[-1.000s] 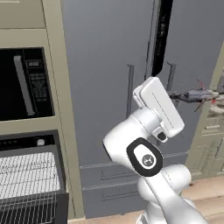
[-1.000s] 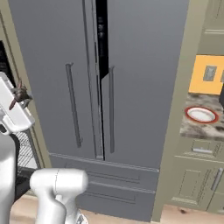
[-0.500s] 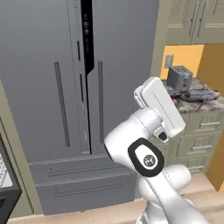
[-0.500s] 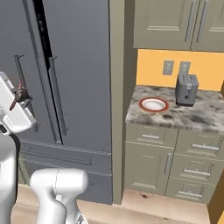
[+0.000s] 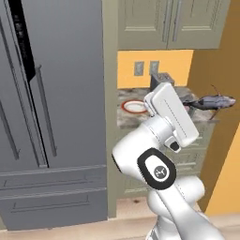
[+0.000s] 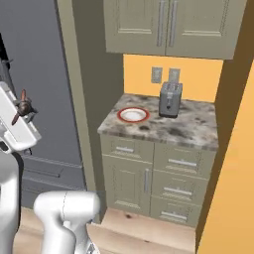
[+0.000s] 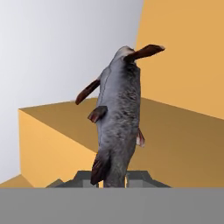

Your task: Take the fish from the oven and place it on the plate on the counter.

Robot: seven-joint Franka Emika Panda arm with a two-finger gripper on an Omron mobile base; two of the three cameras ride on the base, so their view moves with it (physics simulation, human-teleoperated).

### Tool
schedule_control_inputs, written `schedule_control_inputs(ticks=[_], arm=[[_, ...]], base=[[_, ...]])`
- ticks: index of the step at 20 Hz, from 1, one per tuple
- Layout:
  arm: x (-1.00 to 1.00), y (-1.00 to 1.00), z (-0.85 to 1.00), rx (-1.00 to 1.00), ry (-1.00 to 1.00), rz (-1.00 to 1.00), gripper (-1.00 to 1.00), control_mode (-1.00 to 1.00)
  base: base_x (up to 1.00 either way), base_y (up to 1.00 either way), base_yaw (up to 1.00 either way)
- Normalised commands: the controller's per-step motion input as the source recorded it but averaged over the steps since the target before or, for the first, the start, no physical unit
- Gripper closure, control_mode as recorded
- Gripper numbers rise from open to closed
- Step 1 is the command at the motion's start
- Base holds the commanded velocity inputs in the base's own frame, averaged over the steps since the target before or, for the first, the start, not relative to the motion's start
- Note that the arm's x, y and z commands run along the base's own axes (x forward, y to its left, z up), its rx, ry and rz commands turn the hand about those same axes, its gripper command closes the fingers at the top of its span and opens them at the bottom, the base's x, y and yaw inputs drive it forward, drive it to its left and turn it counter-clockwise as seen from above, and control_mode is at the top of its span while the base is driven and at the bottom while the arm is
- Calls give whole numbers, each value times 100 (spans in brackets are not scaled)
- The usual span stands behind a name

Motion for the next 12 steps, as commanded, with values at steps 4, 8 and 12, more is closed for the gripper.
schedule_control_inputs(ticks=[4,8,12], arm=[[0,0,0,0,0,0,100,100],[0,0,0,0,0,0,100,100],[0,0,0,0,0,0,100,100]], base=[[51,-95,12],[98,-10,7],[60,-45,16]])
